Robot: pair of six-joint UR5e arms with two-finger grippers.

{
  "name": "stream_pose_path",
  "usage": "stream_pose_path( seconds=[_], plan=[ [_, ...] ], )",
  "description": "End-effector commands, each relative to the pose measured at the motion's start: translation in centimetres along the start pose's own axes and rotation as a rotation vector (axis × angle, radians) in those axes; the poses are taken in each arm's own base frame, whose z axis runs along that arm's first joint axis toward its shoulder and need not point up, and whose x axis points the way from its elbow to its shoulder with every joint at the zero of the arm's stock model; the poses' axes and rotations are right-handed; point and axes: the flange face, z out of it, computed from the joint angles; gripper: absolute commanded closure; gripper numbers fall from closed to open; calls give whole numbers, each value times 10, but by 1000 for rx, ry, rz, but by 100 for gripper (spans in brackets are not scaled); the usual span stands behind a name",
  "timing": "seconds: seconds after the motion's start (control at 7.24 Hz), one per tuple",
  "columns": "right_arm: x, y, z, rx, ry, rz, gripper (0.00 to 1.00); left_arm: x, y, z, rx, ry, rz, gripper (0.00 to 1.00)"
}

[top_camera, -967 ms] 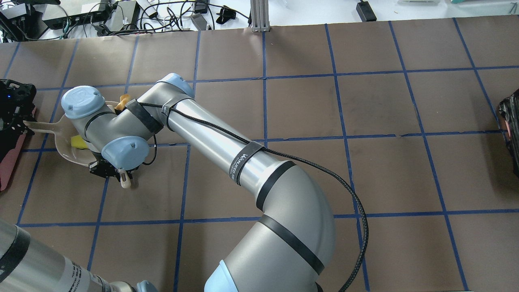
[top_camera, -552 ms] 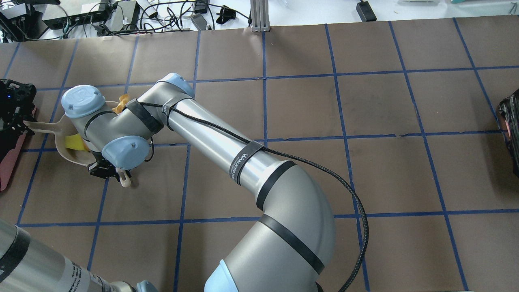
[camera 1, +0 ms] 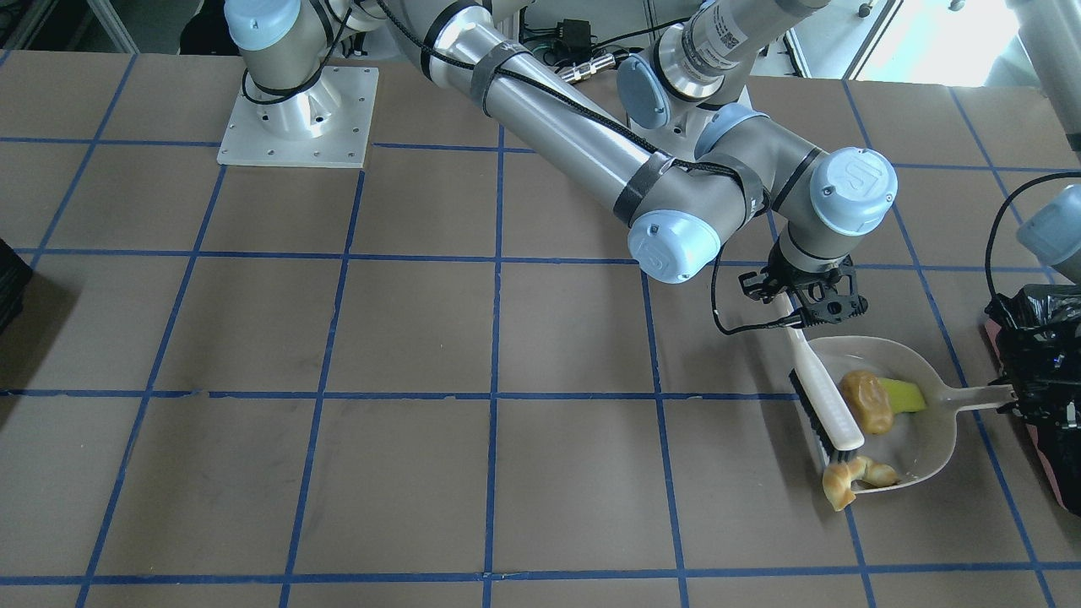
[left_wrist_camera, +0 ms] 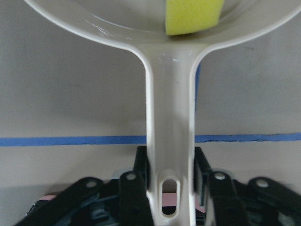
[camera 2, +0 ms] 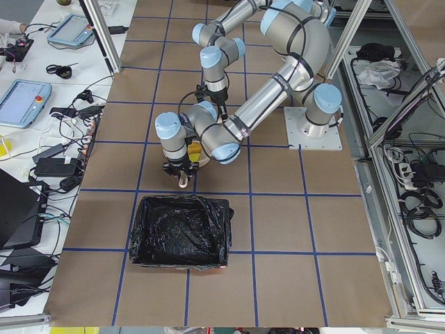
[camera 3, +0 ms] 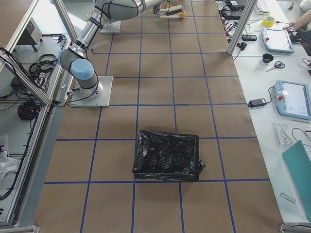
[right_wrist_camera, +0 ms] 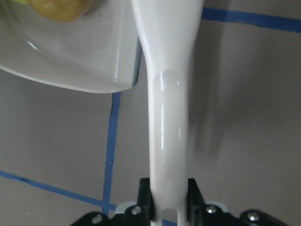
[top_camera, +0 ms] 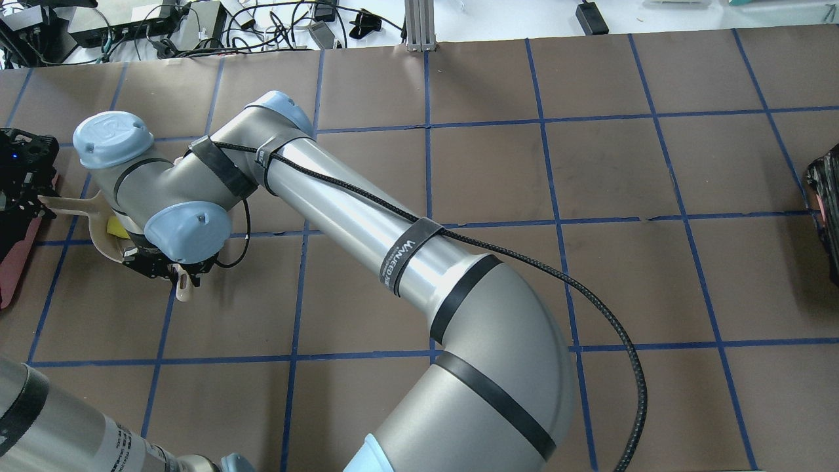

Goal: Sweep and dump trash in nearest bin
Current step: 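Sweep the sponge and scraps into the dustpan with the right gripper's brush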

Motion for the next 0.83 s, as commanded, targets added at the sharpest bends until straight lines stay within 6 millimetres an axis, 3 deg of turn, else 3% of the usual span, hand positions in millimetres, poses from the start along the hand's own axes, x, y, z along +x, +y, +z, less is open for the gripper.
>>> stream_pose_path(
  seconds=[0.0, 0.14, 0.28, 0.55, 0.69],
  plan=[
    [40, -2, -23, -78, 123, 144, 100, 0, 0, 1, 1, 1, 1, 100],
    [62, 9, -30, -113, 152, 161, 100, 0, 0, 0, 0, 0, 0, 100],
    [96, 18, -37, -145, 171, 172, 100, 0, 0, 1, 1, 1, 1, 100],
    [176, 53, -52, -139, 176, 143, 100, -2, 0, 2, -3, -9, -1, 100],
    [217, 71, -65, -92, 162, 139, 100, -4, 2, -7, 7, -34, -8, 100]
  ],
)
